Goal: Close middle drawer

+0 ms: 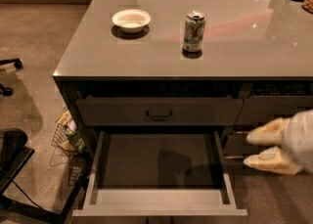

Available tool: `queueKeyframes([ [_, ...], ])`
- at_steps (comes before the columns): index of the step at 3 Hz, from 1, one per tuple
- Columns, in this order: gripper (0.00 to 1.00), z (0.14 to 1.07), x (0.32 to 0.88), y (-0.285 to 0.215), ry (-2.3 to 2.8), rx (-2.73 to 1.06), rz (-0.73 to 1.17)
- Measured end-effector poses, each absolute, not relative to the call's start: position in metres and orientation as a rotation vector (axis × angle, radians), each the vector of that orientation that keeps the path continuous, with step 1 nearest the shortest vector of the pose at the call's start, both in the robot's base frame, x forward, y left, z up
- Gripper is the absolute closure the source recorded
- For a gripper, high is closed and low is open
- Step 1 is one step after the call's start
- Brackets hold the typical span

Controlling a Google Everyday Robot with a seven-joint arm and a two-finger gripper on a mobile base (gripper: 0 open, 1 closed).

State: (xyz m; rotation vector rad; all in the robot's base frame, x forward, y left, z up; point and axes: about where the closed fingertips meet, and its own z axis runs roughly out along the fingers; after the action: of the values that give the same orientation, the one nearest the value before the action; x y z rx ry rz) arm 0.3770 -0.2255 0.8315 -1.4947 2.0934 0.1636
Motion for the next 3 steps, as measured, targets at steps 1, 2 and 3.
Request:
queueKeyframes([
  [1, 0.72, 0.741, 0.352, -0.222, 2.117, -1.407, 0.255],
  [2, 0.96, 0.631, 0.331, -0.214, 2.206, -1.329, 0.375],
  [3, 1.00, 0.601, 0.339, -0.218, 2.220, -1.264, 0.356],
])
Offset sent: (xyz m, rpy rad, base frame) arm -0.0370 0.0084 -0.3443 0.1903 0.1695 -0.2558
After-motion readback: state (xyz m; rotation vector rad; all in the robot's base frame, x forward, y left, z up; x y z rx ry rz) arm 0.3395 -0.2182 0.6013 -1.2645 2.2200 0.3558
